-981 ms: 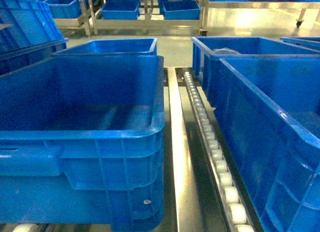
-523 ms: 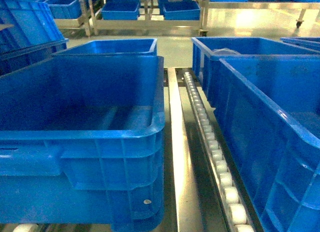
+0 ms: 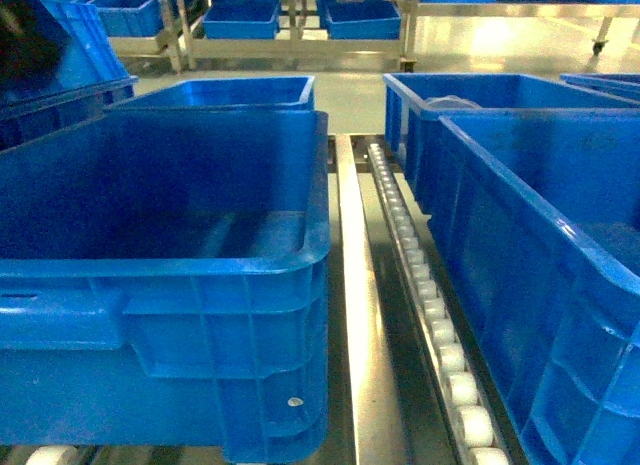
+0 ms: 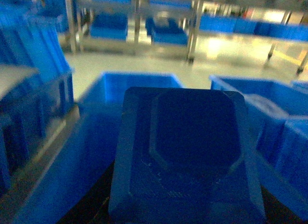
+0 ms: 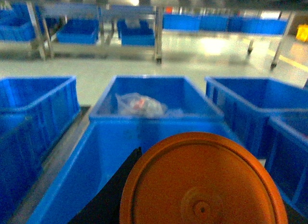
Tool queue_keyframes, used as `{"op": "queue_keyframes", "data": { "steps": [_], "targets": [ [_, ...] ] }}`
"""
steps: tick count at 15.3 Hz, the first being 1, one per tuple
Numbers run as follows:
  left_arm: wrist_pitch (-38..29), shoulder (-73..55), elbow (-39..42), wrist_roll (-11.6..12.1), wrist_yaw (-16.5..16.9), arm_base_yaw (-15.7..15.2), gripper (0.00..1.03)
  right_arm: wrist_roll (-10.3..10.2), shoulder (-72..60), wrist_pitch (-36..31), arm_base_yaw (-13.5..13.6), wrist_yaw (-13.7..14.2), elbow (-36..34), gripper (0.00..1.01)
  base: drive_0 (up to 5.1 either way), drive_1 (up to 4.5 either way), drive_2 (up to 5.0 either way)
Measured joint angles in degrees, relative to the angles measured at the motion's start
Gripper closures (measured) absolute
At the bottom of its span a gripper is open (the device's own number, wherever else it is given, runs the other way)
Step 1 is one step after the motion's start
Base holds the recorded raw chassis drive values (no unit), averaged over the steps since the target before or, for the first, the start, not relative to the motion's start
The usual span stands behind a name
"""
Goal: Sort blue parts and orange caps into right shelf containers
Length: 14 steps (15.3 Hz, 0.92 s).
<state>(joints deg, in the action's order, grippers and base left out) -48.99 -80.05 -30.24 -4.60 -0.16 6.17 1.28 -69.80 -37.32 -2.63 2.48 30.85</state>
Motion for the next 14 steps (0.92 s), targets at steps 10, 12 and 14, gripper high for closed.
{"op": "queue_keyframes", "data": {
  "steps": [10, 12, 14],
  "targets": [
    [1.14, -7.67, -3.76, -1.20, -2.21, 1.84, 0.05, 2.93, -13.73, -2.58, 1.90, 3.28, 3.50, 0.03, 0.0, 0.00, 0.0],
    [-0.81, -7.54, -2.67, -0.55, -4.44, 1.95, 0.07, 3.28, -13.99, -2.34, 1.90, 3.34, 3.50, 0.03, 0.0, 0.00, 0.0],
    [-9.07, -3.43, 4.72, 2.78, -6.84, 1.16, 0.32, 0.74, -14.23, -16.81, 2.29, -1.92, -2.25, 0.23, 0.0, 0.00, 0.0]
  ]
}}
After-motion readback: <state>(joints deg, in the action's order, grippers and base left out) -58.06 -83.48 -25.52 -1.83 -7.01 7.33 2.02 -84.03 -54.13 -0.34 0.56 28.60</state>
